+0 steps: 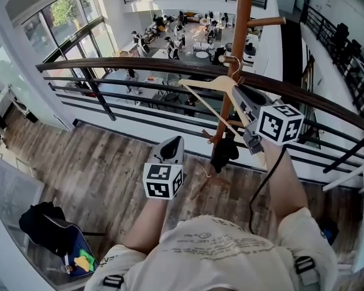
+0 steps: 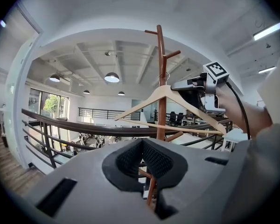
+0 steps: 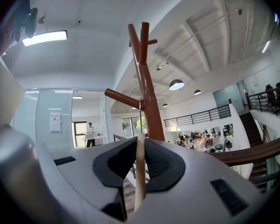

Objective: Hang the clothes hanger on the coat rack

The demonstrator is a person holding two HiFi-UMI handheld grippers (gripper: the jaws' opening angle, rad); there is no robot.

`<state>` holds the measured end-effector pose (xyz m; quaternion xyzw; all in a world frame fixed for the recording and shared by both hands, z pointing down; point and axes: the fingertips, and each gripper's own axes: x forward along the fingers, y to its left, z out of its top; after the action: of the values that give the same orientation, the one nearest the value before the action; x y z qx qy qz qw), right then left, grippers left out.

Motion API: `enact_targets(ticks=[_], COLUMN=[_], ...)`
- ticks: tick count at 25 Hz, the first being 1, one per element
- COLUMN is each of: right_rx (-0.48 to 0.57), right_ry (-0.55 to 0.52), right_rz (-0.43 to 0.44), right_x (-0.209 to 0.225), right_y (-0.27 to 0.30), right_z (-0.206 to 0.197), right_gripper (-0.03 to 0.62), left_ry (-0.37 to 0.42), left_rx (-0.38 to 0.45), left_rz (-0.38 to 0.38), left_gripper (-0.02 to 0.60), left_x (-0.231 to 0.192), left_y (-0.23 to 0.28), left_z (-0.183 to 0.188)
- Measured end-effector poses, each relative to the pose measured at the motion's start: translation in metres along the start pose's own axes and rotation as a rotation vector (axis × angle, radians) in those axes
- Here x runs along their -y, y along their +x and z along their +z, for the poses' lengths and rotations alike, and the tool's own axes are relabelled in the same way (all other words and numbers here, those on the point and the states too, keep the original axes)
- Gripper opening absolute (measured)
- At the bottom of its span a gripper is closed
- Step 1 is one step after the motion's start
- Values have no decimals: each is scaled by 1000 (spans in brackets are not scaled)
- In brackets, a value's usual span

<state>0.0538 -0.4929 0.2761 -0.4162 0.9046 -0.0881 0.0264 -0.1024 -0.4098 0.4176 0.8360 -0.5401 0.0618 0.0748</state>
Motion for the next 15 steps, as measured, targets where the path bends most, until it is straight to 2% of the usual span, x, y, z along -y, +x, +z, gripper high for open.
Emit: enact_targets(ticks=[3,6,10,11,13,15], right_rx=[23,46,105,126,159,182], right_ry=[-72,-141,-204,-219,-233,-223], right_rz=[-50,-94,-136,-149,-168,-164], right_x=[4,8,-2,-6,-16,-28], right_y=[-3,-10,-28,-36,-48,-57], right_z=[4,7,15,17,18,14], right_gripper=[51,110,109,98,23,3], left_ry=[0,-1,-2,-2,-2,-2], left_rx=[-1,-1,0,2,8,17], left_rz=[-8,-15,-27,-30,-37,-43], left_gripper=[5,5,5,5,5,5], left_x=[3,5,5,6,8,10], left_y=[2,6,10,12,16,21], left_z=[0,0,3,3,5,9])
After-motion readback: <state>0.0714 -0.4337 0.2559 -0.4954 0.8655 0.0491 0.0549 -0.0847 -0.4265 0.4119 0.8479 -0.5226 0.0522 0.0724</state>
